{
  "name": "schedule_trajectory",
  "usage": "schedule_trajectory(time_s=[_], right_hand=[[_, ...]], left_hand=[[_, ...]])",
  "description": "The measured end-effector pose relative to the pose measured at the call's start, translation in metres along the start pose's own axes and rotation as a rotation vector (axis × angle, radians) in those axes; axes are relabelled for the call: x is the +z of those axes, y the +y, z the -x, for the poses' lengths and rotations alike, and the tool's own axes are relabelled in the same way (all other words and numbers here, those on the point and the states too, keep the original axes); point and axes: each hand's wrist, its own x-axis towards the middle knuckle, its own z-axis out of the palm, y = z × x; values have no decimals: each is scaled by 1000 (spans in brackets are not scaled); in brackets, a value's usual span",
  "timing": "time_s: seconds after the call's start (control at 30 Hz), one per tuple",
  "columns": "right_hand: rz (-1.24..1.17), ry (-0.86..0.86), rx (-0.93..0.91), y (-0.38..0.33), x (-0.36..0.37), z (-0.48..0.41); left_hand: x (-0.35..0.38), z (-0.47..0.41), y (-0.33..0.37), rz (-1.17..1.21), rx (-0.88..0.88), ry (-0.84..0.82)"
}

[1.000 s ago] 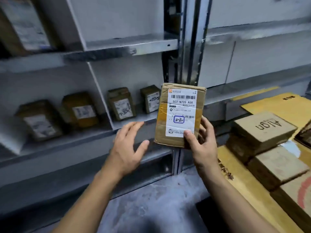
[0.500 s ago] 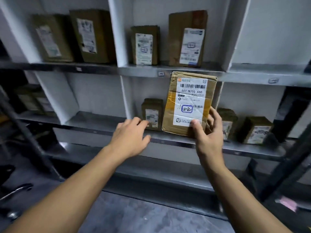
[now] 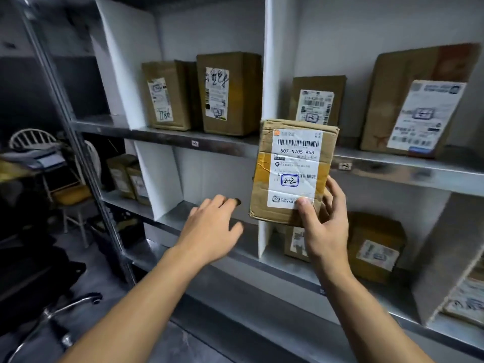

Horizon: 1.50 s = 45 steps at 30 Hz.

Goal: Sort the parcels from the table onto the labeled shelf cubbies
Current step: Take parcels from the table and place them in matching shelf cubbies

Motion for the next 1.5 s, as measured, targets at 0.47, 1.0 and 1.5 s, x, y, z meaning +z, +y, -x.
schedule_trajectory(time_s=[0.47, 1.0, 1.5], right_hand=[[-5, -122, 64, 82, 117, 8], [145, 299, 36, 55, 124, 39], [296, 514, -16, -46, -103, 105]], left_hand=[[39, -11, -133, 69, -163, -63], [50, -59, -141, 272, 272, -150], [55, -15, 112, 387, 496, -153]])
